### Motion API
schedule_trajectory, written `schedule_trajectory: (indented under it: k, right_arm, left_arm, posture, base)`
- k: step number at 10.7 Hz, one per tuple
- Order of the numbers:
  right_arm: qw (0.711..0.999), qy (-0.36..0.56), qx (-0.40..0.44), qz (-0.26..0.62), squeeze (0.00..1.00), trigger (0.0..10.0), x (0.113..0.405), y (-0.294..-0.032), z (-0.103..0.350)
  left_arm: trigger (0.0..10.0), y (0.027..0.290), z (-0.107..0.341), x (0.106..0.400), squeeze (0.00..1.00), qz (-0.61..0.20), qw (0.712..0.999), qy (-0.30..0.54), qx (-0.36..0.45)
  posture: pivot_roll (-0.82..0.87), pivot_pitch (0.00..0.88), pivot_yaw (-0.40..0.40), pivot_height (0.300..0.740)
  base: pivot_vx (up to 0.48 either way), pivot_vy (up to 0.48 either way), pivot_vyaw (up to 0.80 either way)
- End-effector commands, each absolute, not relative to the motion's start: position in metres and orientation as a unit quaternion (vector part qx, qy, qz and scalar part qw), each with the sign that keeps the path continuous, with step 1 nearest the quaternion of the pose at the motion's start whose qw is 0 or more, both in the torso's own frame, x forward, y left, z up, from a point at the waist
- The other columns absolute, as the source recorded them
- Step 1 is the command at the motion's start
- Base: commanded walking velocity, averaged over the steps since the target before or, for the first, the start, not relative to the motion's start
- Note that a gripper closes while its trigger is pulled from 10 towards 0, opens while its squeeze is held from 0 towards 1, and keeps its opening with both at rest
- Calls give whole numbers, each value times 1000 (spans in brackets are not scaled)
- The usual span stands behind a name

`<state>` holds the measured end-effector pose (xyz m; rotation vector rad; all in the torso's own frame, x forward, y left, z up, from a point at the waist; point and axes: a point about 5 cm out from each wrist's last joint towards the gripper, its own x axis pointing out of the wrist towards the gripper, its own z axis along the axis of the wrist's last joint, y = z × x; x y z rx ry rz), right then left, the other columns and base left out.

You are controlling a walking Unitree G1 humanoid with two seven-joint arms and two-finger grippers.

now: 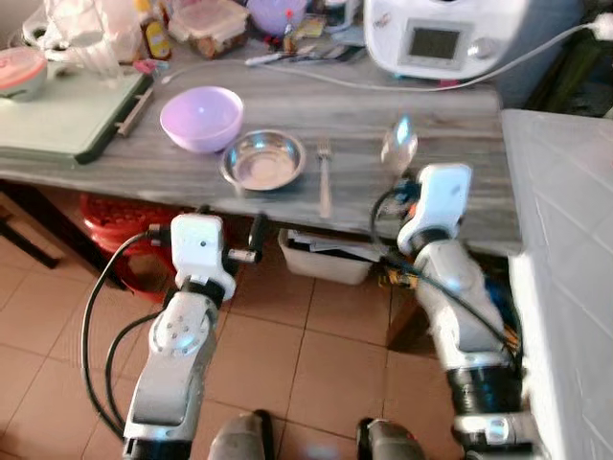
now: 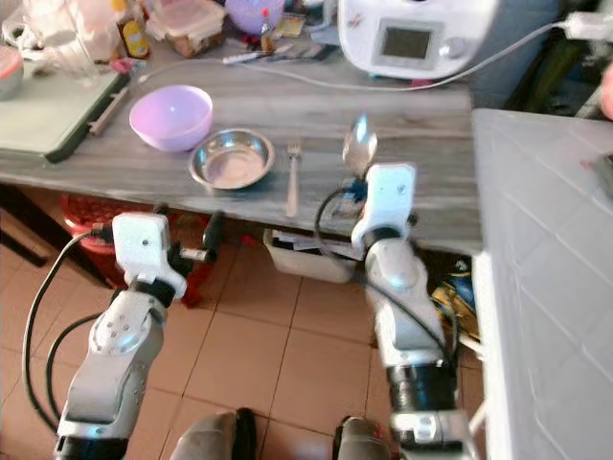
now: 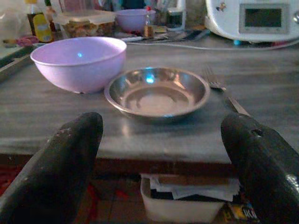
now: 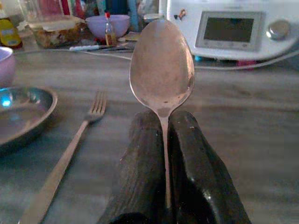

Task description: Setting the table

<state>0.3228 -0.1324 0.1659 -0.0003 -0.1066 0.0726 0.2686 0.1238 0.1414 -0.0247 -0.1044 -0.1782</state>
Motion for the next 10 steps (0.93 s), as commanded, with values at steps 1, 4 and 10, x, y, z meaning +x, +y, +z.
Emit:
schedule_trajectory:
  k: [1, 4, 10]
  right_arm:
    - [998, -56, 1, 34, 0, 0, 324, -131, 167]
    - [998, -62, -4, 8, 0, 0, 323, -132, 165]
    - [996, -26, 17, -87, 0, 0, 336, -155, 159]
  left_arm:
    - [10000, 129, 140, 267, 0, -80, 996, -48, -4]
    - [10000, 130, 139, 263, 0, -76, 996, -48, -4]
    - [10000, 138, 133, 257, 0, -66, 997, -32, 1]
  posture:
    - [14, 172, 54, 740]
    - [21, 171, 56, 740]
    - [31, 186, 73, 740]
  base:
    - [289, 382, 0]
    - [91, 131, 0]
    - [0, 0, 0]
